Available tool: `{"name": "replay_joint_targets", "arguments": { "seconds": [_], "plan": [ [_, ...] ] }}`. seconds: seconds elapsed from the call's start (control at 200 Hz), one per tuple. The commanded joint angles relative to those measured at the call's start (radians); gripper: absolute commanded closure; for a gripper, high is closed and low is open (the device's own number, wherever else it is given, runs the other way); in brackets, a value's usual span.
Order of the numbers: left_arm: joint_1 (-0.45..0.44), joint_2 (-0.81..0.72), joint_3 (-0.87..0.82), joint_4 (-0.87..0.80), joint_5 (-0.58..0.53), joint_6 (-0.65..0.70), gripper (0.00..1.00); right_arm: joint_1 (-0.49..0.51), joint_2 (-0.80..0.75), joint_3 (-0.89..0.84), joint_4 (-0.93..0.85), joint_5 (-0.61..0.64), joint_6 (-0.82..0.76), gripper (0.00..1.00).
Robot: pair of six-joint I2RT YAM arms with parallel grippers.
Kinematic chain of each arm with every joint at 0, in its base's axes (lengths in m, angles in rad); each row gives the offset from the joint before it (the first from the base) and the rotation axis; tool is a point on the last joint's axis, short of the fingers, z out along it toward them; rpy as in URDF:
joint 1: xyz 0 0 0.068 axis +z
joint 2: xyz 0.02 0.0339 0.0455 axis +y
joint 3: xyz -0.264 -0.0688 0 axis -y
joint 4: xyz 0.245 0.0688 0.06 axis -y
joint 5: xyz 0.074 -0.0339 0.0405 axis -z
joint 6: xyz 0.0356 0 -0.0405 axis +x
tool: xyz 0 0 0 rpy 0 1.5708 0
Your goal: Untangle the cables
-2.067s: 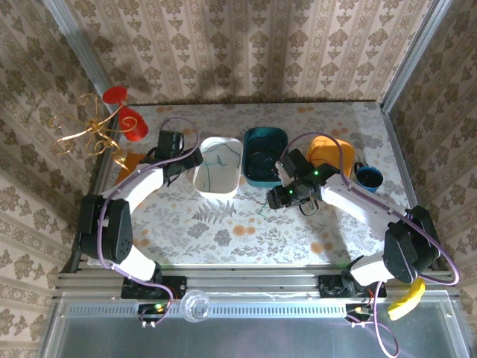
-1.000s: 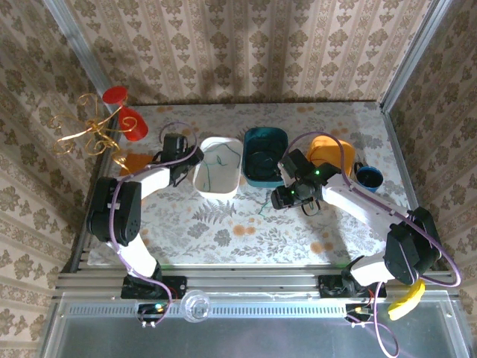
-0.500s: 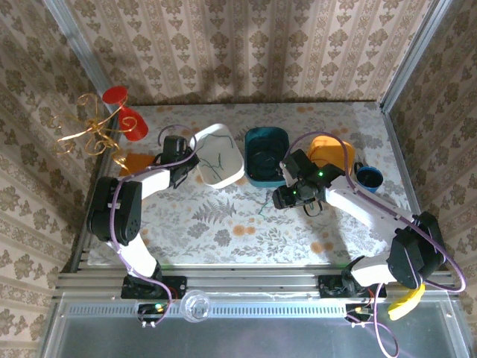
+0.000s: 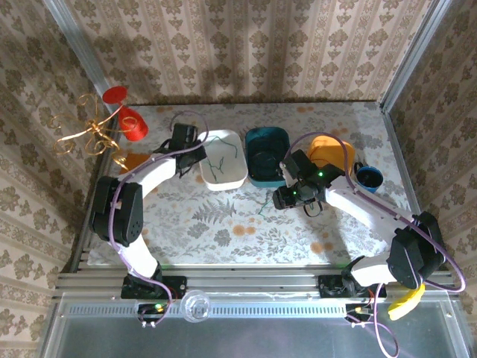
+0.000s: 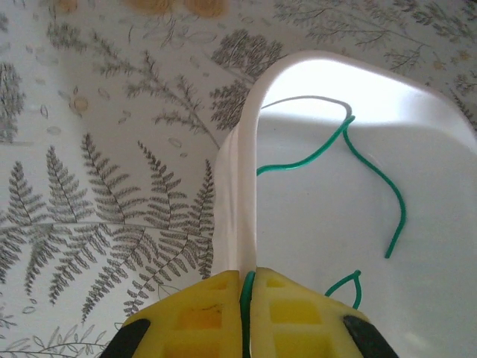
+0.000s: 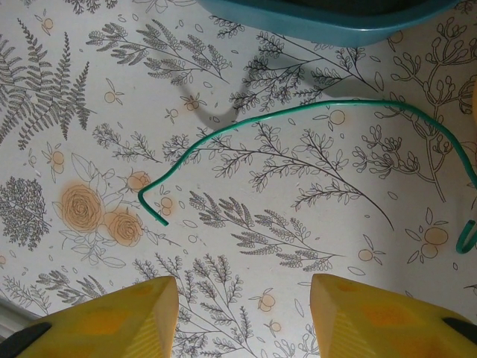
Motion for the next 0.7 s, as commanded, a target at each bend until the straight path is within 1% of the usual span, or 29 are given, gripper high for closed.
{"name": "replay_joint_targets", "arguments": {
  "seconds": [0.0, 0.085, 0.135, 0.335, 0.42, 0.545, 0.645, 0.695],
  "plan": [
    [0.001, 0.009, 0.076, -0.171, -0.027, 0.116, 1.0, 0.003, -0.019, -0.019, -0.016, -0.003, -0.01, 0.49],
    [0.005, 0.023, 0.109, -0.226, -0.023, 0.15, 1.0, 0.003, -0.02, -0.019, -0.018, 0.0, -0.009, 0.49],
    [0.011, 0.034, 0.12, -0.249, -0.002, 0.167, 1.0, 0.003, -0.02, -0.018, -0.019, 0.001, -0.011, 0.49],
    [0.034, 0.104, 0.12, -0.254, 0.156, 0.215, 1.0, 0.003, -0.022, -0.012, -0.022, 0.009, -0.02, 0.49],
    [0.034, 0.135, 0.124, -0.253, 0.179, 0.23, 1.0, 0.003, -0.02, -0.007, -0.024, 0.013, -0.022, 0.49],
    [0.036, 0.165, 0.137, -0.264, 0.172, 0.238, 1.0, 0.003, -0.017, -0.001, -0.027, 0.017, -0.024, 0.49],
    [0.036, 0.16, 0.137, -0.26, 0.166, 0.242, 0.89, 0.003, -0.02, -0.005, -0.027, 0.018, -0.022, 0.49],
    [0.036, 0.151, 0.136, -0.258, 0.156, 0.242, 0.87, 0.003, -0.022, -0.009, -0.028, 0.019, -0.02, 0.49]
  ]
}}
